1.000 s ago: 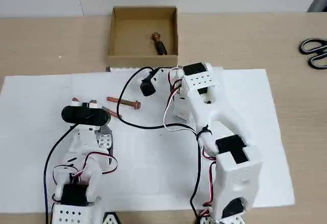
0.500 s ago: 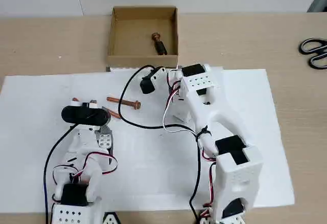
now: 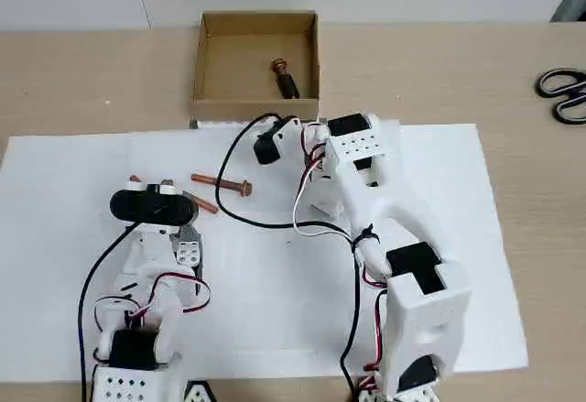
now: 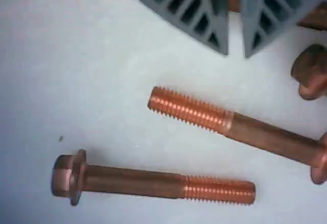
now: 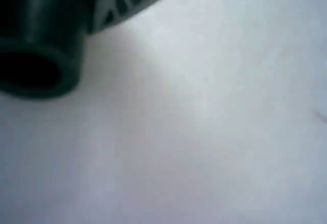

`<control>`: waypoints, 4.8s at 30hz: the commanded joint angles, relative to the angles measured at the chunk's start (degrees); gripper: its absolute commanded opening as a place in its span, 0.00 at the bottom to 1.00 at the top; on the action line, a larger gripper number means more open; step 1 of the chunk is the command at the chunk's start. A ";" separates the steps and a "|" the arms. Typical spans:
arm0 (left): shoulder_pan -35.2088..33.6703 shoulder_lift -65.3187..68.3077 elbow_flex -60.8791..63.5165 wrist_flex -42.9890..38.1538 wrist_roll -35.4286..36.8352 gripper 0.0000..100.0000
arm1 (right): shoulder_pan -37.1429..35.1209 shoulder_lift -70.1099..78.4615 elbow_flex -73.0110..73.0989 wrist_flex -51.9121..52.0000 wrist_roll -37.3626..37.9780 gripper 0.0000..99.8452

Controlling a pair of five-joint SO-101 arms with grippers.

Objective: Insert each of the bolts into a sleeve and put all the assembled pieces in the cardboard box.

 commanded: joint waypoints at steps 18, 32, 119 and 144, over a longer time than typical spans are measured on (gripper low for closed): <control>-0.26 -0.62 -0.31 -1.05 -0.18 0.01 | -0.31 -10.86 -22.33 22.02 -29.54 0.00; 0.26 -0.09 -15.16 11.16 -5.10 0.10 | 11.12 -43.03 7.47 21.49 -32.88 0.00; 7.12 122.99 -96.92 11.34 -80.09 0.13 | 22.90 -50.24 29.27 18.95 -27.60 0.00; 12.04 98.64 -98.15 28.92 -70.07 0.01 | 22.37 -50.77 23.47 21.32 -27.69 0.00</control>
